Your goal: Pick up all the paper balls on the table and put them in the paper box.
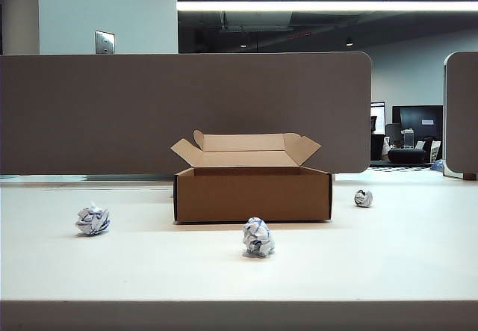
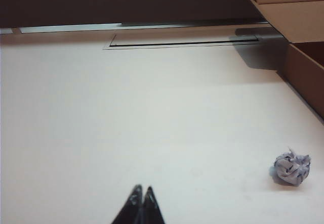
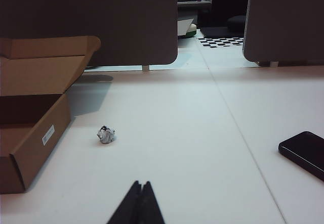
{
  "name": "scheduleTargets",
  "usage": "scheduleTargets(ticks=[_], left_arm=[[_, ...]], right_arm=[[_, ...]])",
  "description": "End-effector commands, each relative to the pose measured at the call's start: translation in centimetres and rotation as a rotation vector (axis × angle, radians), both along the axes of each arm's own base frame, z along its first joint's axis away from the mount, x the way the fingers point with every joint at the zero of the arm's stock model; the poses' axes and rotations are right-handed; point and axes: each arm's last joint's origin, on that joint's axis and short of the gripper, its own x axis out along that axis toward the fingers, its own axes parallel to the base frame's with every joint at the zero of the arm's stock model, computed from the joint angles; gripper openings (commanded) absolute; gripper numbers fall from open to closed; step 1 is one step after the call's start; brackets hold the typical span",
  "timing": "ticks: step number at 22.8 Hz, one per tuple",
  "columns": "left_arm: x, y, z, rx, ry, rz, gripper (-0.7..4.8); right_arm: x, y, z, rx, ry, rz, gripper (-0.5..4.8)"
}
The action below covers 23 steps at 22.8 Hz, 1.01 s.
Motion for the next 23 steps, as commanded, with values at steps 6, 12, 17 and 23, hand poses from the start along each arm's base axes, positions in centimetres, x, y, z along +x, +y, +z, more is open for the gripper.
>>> scheduleTargets(ticks=[6, 12, 17, 23], left_arm=[[0.0, 0.0, 0.2, -0.004, -0.014, -0.003, -0.06], [-0.2, -0.4, 1.8, -0.098, -0.104, -0.138, -0.06], [-1.8, -0.3, 7.2, -0.130, -0.217, -0.134, -0.06], [-1.9, -0.5, 11.3, -0.125, -0.164, -0.200, -0.06]], right_arm=[[0.0, 0.0, 0.0, 0.004, -0.014, -0.004, -0.01], [-0.1, 0.2, 0.9, 0.100, -0.101, 0.060, -0.01], [-1.3, 0.1, 5.3, 0.159, -0.199, 0.068, -0.02], [-2.3, 0.1, 10.7, 0.158, -0.179, 0.065, -0.03]])
